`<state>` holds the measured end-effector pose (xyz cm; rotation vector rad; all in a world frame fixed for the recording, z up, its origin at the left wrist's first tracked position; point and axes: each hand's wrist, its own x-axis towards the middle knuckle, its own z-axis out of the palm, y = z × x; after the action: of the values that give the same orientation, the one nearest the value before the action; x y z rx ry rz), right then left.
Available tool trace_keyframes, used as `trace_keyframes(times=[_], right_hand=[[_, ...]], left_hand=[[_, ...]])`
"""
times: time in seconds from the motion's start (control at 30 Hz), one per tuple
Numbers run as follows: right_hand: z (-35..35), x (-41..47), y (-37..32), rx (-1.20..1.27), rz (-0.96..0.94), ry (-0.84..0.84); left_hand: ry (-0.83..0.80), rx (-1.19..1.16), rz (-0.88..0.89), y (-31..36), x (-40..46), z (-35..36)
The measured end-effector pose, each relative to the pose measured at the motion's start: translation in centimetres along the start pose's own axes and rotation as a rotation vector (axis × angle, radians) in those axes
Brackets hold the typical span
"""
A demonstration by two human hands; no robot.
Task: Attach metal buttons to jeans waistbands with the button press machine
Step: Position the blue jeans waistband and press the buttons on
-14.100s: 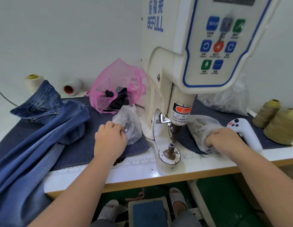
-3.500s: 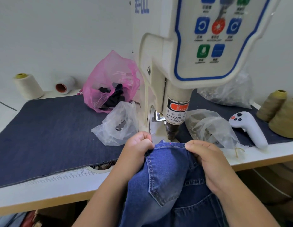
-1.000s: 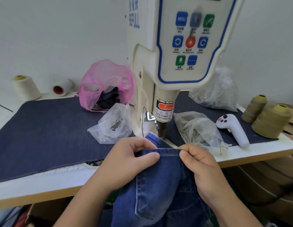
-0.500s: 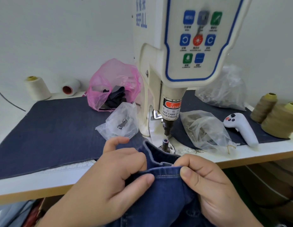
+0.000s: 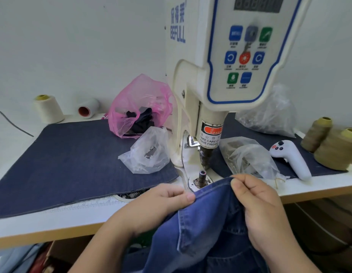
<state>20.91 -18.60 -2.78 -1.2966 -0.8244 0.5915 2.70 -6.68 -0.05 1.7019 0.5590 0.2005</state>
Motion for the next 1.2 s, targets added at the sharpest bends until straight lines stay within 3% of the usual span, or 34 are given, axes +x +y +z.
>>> trace_keyframes(times=[0.2,0.37,0.57,0.77,1.2], right_hand=[[-0.3,3.5,0.6,-0.063,0.121,0.106],[-0.6,4.7,1.5,-0.064,0.296,-0.028],[-0.8,5.3,1.5,0.129,0.402,-0.146],[-1.0,5.4,1.6,0.259,0.412,-0.21],[-0.2,4.5,2.0,0.099,0.291,-0.125]], left_hand=[[0.248,0.067,0.071,0.8,3.4,-0.1],[0.359,-0.078,0.056,-0.2,4.9,-0.7],[0.352,-0.359,0.045,-1.1,6.1,-0.8],[0.263,-0.401,0.086,-1.8,5.9,-0.8],[0.237,-0.406,0.068,-2.3,6.4,-0.9]])
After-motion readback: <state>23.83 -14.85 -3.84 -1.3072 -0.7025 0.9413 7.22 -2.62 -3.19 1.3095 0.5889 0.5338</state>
